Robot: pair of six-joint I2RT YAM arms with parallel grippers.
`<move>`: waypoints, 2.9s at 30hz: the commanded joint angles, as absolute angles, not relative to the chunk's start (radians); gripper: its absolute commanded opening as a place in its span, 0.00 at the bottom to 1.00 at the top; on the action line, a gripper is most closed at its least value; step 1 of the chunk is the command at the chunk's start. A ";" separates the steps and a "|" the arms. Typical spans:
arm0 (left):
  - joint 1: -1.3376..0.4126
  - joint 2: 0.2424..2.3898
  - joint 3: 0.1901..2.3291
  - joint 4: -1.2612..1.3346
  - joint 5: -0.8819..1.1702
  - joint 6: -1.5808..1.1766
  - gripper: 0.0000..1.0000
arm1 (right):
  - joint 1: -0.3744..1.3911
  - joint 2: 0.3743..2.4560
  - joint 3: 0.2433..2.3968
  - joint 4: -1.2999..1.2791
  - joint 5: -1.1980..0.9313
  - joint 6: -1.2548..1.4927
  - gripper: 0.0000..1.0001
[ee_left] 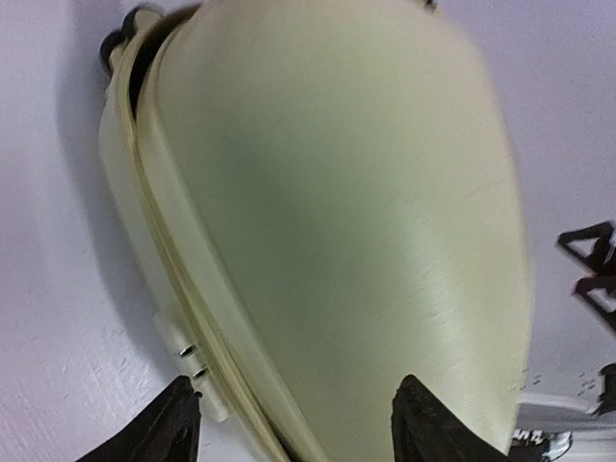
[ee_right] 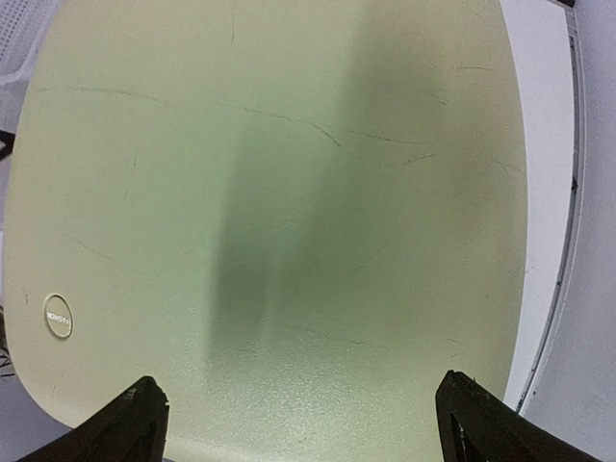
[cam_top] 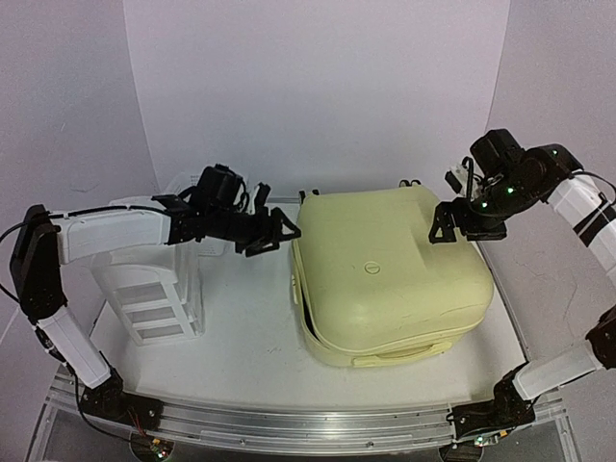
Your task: Open, take out, and arrange the luggage
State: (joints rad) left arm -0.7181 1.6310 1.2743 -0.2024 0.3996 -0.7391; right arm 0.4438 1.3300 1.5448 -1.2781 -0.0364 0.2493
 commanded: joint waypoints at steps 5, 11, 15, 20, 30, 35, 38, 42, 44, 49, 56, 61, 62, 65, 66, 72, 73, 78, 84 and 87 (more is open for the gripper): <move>-0.865 1.540 1.063 -0.080 0.323 -0.826 0.26 | 0.483 1.307 1.520 -1.263 0.036 0.289 0.98; -0.911 1.578 1.053 -0.080 0.332 -0.832 0.02 | 0.494 1.301 1.507 -1.251 0.038 0.295 0.98; -0.925 1.549 1.028 -0.083 0.280 -0.830 0.07 | 0.514 1.295 1.495 -1.250 0.036 0.297 0.98; -0.925 1.543 1.017 -0.092 0.274 -0.806 0.13 | 0.673 1.302 1.521 -1.243 0.071 0.221 0.98; -0.767 1.459 1.037 -0.253 0.329 -0.627 0.53 | 1.450 1.562 1.563 -1.186 0.791 -0.164 0.98; -0.721 1.399 1.035 -0.289 0.334 -0.563 0.67 | 1.560 1.812 1.586 -1.126 1.044 -0.306 0.98; -0.712 1.364 1.019 -0.290 0.322 -0.550 0.73 | 1.572 1.888 1.610 -1.098 1.069 -0.346 0.98; -0.708 1.335 1.006 -0.290 0.315 -0.539 0.78 | 1.590 1.978 1.622 -1.073 1.011 -0.364 0.98; -0.706 1.324 0.998 -0.290 0.312 -0.538 0.79 | 1.590 2.016 1.622 -1.066 1.033 -0.361 0.98; -0.704 1.304 0.990 -0.290 0.314 -0.538 0.81 | 1.583 2.044 1.612 -1.058 1.089 -0.348 0.98; -0.703 1.298 0.995 -0.293 0.326 -0.546 0.83 | 1.560 1.983 1.601 -1.056 1.244 -0.366 0.98; -0.702 1.311 1.002 -0.291 0.335 -0.556 0.83 | 1.558 1.887 1.587 -1.064 1.231 -0.415 0.98; -0.703 1.314 1.004 -0.291 0.335 -0.557 0.83 | 1.556 1.879 1.586 -1.066 1.240 -0.424 0.98; -0.701 1.315 1.010 -0.291 0.335 -0.564 0.83 | 1.555 1.860 1.602 -1.078 1.242 -0.437 0.98; -0.702 1.316 1.010 -0.291 0.337 -0.567 0.84 | 1.555 1.856 1.603 -1.081 1.243 -0.436 0.98; -0.701 1.333 1.032 -0.291 0.395 -0.631 0.82 | 1.550 1.807 1.599 -1.085 1.161 -0.428 0.98; -0.701 1.332 1.033 -0.288 0.400 -0.637 0.82 | 1.550 1.799 1.590 -1.106 1.090 -0.411 0.98; -0.700 1.328 1.029 -0.285 0.389 -0.632 0.83 | 1.559 1.856 1.547 -1.158 0.920 -0.388 0.98; -0.700 1.342 1.025 -0.270 0.408 -0.635 0.84 | 1.559 1.936 1.567 -1.143 0.981 -0.384 0.98; -0.699 1.338 1.023 -0.263 0.413 -0.636 0.85 | 1.556 1.956 1.565 -1.121 0.986 -0.394 0.98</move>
